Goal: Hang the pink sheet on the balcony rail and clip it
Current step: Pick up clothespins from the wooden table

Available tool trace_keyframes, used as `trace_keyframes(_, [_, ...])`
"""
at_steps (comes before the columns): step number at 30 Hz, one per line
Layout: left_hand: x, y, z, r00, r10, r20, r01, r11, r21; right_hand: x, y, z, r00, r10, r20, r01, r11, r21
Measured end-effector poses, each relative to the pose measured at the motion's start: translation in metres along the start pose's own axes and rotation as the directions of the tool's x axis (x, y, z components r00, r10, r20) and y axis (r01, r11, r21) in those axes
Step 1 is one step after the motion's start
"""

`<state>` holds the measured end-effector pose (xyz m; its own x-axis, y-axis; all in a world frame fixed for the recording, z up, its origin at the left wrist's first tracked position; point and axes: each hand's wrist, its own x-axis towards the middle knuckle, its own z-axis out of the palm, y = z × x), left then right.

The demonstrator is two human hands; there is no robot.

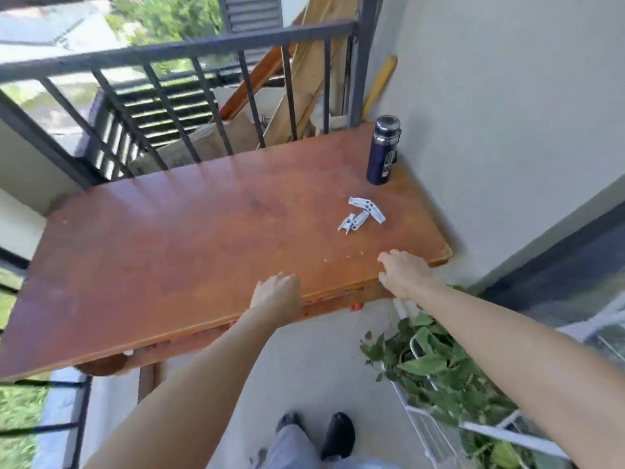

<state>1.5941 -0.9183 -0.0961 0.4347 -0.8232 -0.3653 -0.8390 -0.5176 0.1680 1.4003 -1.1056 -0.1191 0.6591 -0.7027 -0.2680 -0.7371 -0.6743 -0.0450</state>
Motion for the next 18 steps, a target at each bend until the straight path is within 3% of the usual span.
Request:
trace_keyframes(9, [0.163,0.011,0.02,0.984,0.096,0.151,-0.091,0.995,-0.036,0.144,0.028,0.004,0.999,0.048,0.005,-0.048,0.997,0.06])
trace_keyframes(15, [0.249,0.009,0.034,0.972,0.111,0.207,-0.105,0.994,-0.039,0.221,0.029,0.035,0.982,-0.011,0.189,0.003,0.999,0.047])
trace_keyframes(18, [0.274,0.017,0.036,0.972,0.112,0.206,-0.101,0.993,-0.062,0.224,0.038,0.048,0.992,0.021,0.124,-0.019,1.0,-0.021])
